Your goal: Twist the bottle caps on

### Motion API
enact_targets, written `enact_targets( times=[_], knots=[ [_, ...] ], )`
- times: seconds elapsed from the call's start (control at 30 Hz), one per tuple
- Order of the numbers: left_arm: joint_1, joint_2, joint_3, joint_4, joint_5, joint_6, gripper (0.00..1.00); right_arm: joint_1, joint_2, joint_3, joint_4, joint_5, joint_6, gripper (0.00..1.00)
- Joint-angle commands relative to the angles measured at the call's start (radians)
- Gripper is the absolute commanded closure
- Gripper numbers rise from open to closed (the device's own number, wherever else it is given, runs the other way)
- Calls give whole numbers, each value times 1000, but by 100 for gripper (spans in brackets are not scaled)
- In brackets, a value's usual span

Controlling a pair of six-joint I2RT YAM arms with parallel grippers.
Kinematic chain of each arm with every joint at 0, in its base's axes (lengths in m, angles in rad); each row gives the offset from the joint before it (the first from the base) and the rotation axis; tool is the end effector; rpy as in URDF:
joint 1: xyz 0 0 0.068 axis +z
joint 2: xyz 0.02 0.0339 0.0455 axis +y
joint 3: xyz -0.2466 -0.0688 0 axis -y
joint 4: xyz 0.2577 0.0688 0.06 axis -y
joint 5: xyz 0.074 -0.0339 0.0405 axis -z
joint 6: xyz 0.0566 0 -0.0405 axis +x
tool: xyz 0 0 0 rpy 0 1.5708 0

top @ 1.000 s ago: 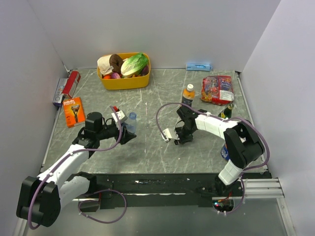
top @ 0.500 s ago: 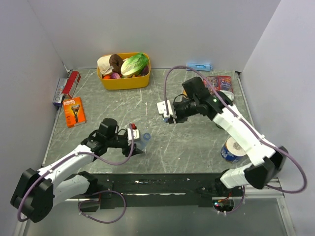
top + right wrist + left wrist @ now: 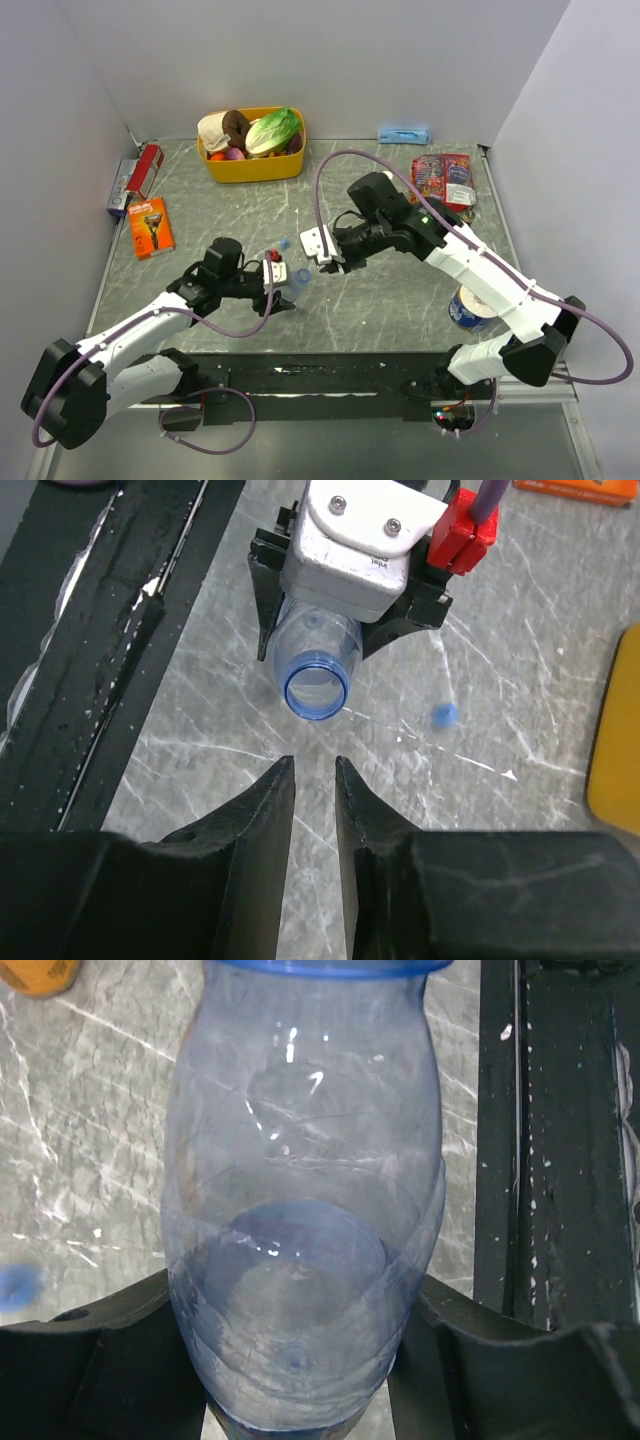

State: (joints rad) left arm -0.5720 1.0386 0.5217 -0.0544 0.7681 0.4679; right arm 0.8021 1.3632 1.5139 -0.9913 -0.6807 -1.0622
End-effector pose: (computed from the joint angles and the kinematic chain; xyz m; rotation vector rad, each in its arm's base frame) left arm 0.1848 -0.1657 0.1888 1.3997 1.5419 -0.8784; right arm 0.1785 0.2358 0.3649 -1.9922 1.0990 0.6799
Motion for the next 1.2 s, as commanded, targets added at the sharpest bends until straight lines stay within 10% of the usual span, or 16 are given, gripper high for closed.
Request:
enact_targets(
  times=[0.0, 0.73, 1.17],
  knots=[
    [15, -29, 21, 47, -19, -92, 99, 2, 8, 2, 69, 33, 65, 70],
    [512, -179, 116, 68, -512, -621, 99, -43, 177, 35, 513, 224, 472, 61],
    [604, -267, 107, 8, -529, -640, 99, -47, 830, 544, 362, 251, 548, 30]
  ],
)
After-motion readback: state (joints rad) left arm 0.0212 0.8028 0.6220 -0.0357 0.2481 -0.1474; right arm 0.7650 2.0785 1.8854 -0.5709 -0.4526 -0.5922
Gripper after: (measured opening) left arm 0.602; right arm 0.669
